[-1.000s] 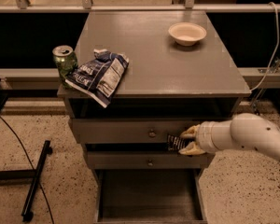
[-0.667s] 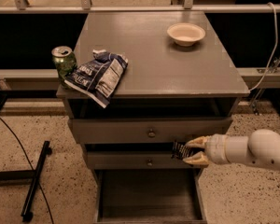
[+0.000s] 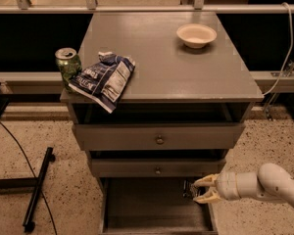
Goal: Place rxbar chocolate into bottom drawer
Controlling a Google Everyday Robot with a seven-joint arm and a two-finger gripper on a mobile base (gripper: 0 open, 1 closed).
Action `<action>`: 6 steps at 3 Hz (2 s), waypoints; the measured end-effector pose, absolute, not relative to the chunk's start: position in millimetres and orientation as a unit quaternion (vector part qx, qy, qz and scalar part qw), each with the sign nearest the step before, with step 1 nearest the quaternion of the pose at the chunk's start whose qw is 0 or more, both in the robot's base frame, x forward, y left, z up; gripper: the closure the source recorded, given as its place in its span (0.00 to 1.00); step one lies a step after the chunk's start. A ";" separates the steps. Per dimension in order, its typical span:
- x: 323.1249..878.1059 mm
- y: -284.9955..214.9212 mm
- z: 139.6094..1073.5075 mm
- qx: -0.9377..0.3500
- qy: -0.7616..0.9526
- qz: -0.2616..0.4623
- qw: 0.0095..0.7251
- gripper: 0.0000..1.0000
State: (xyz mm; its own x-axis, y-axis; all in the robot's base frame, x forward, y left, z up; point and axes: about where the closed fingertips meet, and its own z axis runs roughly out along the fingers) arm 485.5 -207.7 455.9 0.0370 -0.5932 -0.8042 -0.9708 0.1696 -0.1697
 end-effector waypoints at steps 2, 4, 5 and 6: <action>478.1 -201.1 437.7 -0.602 0.648 0.256 0.390 1.00; 495.1 -235.0 337.3 -0.568 0.657 0.236 0.435 1.00; 499.6 -241.4 293.1 -0.558 0.648 0.259 0.450 1.00; 505.1 -249.3 284.9 -0.552 0.649 0.257 0.455 0.85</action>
Offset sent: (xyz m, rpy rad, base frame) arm -0.0061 0.0055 -0.0270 0.0117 0.0387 0.0156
